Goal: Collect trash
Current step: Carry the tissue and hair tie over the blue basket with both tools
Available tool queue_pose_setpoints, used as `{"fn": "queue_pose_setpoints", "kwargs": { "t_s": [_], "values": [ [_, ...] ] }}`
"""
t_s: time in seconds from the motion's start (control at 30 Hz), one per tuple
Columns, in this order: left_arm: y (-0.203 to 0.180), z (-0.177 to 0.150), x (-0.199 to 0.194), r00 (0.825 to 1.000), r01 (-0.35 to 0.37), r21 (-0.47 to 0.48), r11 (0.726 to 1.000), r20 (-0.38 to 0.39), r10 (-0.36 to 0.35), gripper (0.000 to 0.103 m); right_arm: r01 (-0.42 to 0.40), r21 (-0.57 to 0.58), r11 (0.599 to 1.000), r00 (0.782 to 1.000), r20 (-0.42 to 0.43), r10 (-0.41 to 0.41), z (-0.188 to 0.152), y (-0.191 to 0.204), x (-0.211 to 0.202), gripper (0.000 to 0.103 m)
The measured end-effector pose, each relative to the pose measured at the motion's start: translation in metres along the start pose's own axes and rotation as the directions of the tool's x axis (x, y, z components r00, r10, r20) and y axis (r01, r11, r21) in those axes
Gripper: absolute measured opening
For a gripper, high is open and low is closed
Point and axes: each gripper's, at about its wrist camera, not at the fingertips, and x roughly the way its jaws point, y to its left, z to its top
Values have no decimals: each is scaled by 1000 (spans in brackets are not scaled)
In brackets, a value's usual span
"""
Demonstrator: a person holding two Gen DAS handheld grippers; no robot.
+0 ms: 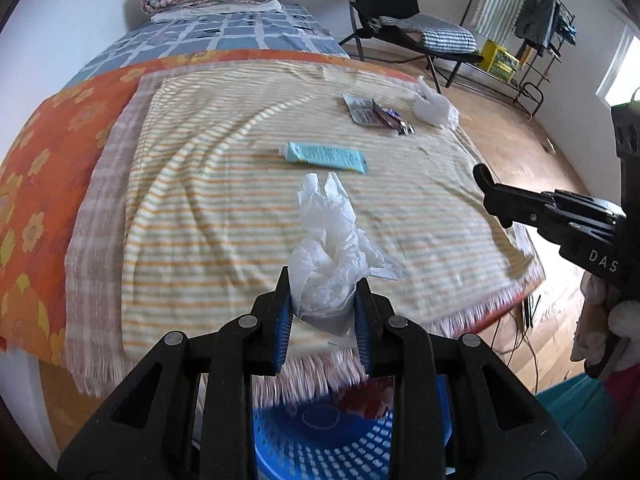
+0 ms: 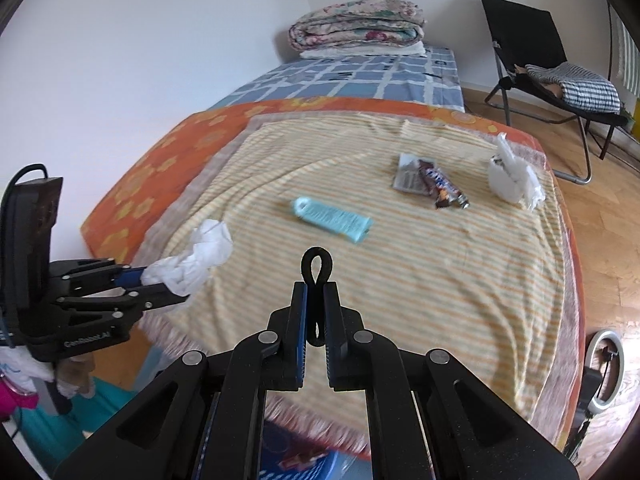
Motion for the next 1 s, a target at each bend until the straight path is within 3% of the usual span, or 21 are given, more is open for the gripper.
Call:
{"fn": "queue_pose_setpoints", "kwargs": {
  "t_s": [0.57, 1.0],
  "values": [
    [-5, -79, -17, 998, 7, -3, 1000, -64, -8, 27, -74, -15, 997, 996, -58, 73, -70, 46, -25, 6],
    [-4, -120, -2, 988, 5, -5, 1000, -152, -6, 27, -88, 7, 996, 984, -155, 88, -111, 57, -7, 6]
  ]
}}
